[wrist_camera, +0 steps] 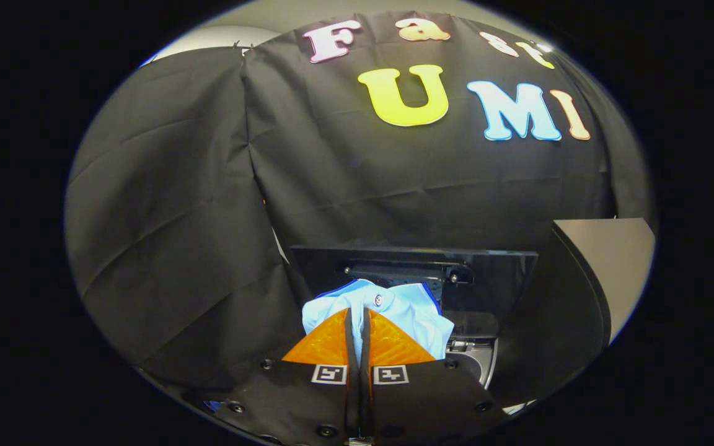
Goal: Put the clothes into the washing machine and then close the washing machine lid.
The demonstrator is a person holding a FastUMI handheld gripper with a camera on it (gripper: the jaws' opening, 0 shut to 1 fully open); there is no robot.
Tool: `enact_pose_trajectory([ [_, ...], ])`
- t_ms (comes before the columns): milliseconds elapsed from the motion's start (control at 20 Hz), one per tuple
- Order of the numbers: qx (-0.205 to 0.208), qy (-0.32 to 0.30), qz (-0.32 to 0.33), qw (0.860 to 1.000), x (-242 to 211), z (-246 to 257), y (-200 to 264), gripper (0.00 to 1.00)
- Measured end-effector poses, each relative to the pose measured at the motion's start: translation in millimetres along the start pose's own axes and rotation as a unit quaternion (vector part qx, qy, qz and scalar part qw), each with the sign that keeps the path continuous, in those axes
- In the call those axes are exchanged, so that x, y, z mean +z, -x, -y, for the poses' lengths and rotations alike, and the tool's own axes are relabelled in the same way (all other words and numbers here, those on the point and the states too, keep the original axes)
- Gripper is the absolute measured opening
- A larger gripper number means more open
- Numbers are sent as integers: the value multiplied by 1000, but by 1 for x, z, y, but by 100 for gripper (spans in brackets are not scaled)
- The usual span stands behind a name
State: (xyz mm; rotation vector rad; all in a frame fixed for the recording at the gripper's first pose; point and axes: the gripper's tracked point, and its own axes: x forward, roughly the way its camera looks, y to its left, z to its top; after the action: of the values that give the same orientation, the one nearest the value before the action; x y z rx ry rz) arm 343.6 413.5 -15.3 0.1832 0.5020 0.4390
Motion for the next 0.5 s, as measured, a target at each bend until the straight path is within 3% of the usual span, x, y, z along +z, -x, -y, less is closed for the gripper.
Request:
enact_pose_trajectory([
  [500, -32, -12, -40, 999, -51, 25, -40, 2],
])
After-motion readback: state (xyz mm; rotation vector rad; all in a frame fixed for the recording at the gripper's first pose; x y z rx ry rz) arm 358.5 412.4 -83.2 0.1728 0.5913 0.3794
